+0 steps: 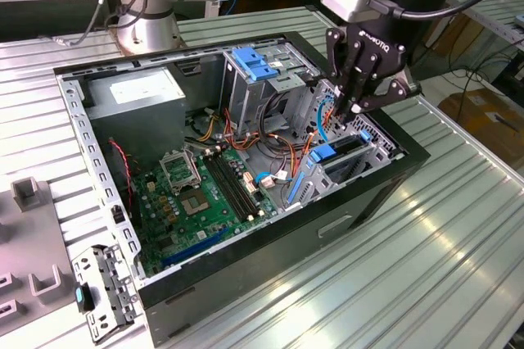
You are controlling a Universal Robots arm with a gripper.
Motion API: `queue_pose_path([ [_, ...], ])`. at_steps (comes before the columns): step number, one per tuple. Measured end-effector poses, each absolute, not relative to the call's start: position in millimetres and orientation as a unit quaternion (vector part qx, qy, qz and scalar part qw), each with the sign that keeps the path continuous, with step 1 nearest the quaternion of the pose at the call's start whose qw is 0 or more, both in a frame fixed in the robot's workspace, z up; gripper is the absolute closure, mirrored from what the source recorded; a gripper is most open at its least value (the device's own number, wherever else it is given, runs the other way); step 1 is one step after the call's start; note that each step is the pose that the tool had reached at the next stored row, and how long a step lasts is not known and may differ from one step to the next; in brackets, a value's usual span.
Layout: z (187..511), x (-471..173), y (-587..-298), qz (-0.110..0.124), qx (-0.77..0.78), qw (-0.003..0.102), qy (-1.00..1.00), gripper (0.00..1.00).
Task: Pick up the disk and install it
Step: 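Insert the disk into the insertion slot, then insert the first disk wire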
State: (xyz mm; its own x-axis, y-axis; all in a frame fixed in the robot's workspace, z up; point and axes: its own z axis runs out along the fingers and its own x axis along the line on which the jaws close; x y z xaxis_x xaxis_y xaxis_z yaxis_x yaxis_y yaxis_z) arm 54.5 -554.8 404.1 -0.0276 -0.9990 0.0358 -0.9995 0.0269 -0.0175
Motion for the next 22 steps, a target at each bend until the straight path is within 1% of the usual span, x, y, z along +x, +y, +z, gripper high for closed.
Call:
queue_pose_path([
  [1,401.0,54.5,-554.8,0.019,0.697,0.007,-0.717,0.82],
  [2,398.9,54.5,-554.8,0.019,0.697,0.007,-0.716,0.82],
  [3,396.7,54.5,-554.9,0.019,0.697,0.007,-0.716,0.88],
  [4,394.7,54.5,-555.0,0.019,0.697,0.007,-0.716,0.89],
  [10,377.4,55.4,-555.0,0.019,0.697,0.007,-0.716,0.89],
  [22,375.3,55.4,-555.1,0.019,0.697,0.007,-0.716,0.89],
])
